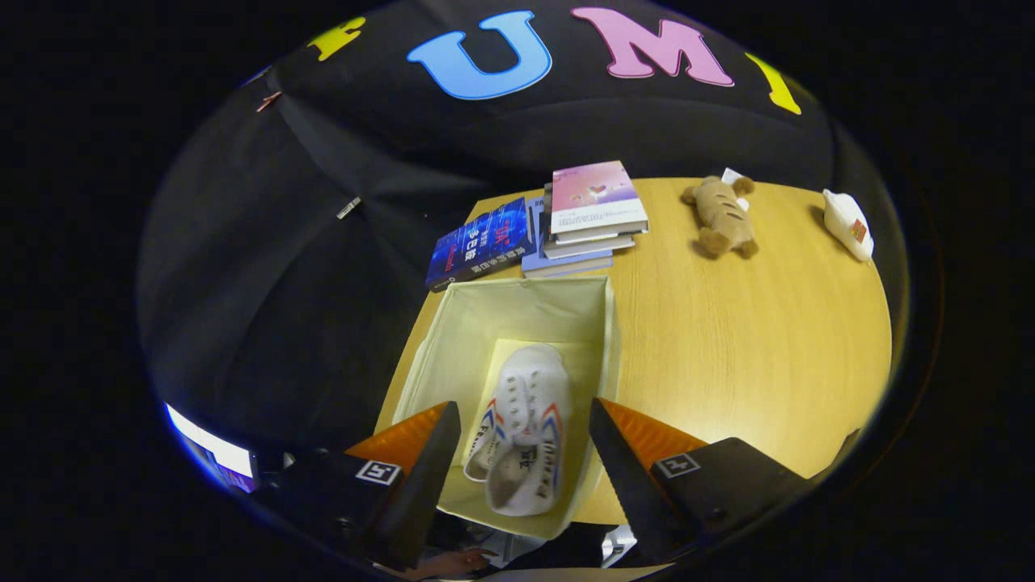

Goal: Open the storage box then place both shoes into the box .Put the left shoe in first, then the right shoe, with the right side of both shoes facing outward in a uniform manner.

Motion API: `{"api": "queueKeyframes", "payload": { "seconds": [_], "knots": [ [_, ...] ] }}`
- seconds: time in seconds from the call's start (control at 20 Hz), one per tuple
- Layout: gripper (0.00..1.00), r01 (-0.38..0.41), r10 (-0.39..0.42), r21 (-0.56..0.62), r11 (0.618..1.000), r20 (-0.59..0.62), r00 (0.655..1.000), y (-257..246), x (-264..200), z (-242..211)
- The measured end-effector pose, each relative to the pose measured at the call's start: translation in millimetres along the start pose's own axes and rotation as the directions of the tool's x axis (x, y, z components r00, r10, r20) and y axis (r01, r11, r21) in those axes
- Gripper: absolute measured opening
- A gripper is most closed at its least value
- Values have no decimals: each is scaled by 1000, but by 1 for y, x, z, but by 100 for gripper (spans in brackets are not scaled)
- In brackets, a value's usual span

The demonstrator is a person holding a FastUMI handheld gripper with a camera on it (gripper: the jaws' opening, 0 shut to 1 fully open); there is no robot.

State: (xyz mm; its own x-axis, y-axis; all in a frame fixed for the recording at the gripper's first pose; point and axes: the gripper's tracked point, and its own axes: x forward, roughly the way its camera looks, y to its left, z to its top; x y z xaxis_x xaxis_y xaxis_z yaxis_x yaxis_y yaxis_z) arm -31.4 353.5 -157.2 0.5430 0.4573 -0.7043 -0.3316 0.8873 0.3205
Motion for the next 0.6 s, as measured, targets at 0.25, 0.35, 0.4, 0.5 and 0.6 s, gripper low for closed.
{"api": "queueKeyframes", "payload": {
  "seconds": [0.25,0.35,0.4,0.5,0.6],
  "knots": [
    [99,52,-29,-126,991,177,984,-49,-60,42],
    [99,64,-21,-155,986,263,965,-65,-84,67],
    [99,66,-13,-163,984,306,952,-66,-100,79],
    [99,72,0,-167,983,397,918,-83,-127,105],
    [99,80,11,-166,983,485,874,-102,-154,131]
  ]
}}
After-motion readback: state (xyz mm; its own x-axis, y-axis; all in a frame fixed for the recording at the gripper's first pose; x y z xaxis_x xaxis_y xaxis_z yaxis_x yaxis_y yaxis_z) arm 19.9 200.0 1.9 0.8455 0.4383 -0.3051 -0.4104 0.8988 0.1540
